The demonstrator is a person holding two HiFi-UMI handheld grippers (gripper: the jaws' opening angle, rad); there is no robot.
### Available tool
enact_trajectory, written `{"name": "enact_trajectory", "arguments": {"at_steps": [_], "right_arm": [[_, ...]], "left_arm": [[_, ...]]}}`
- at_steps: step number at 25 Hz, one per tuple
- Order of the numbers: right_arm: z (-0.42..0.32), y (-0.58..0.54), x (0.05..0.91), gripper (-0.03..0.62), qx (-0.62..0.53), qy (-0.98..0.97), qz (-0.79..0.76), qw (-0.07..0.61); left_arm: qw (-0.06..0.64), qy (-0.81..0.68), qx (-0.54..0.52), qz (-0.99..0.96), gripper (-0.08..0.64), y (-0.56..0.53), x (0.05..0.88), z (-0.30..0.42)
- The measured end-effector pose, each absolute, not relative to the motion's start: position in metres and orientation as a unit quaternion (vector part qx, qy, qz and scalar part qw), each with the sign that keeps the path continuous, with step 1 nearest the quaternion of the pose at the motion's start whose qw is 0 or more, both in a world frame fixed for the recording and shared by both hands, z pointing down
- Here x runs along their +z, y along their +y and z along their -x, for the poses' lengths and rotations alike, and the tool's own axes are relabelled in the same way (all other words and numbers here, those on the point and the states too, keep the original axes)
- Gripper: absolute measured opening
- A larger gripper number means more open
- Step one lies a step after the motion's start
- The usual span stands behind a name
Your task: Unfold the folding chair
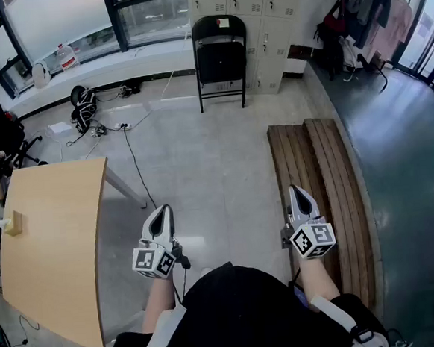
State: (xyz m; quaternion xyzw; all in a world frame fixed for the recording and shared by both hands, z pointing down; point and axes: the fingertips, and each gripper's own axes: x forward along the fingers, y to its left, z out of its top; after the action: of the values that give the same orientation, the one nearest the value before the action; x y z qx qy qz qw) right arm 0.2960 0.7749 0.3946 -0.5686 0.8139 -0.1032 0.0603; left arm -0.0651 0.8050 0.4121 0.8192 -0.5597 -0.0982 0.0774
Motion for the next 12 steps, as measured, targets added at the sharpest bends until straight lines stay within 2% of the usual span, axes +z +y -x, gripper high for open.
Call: {"name": "enact_trajectory", "arguments": {"at_steps": [12], "right_arm": [[-0.281,0.771,0.394,0.005,-0.102,0.815,0.568,0.05]], "left_arm": [[0.071,-0.558,-0.095,-0.822,0.0,0.802,0.411,0.077]]}}
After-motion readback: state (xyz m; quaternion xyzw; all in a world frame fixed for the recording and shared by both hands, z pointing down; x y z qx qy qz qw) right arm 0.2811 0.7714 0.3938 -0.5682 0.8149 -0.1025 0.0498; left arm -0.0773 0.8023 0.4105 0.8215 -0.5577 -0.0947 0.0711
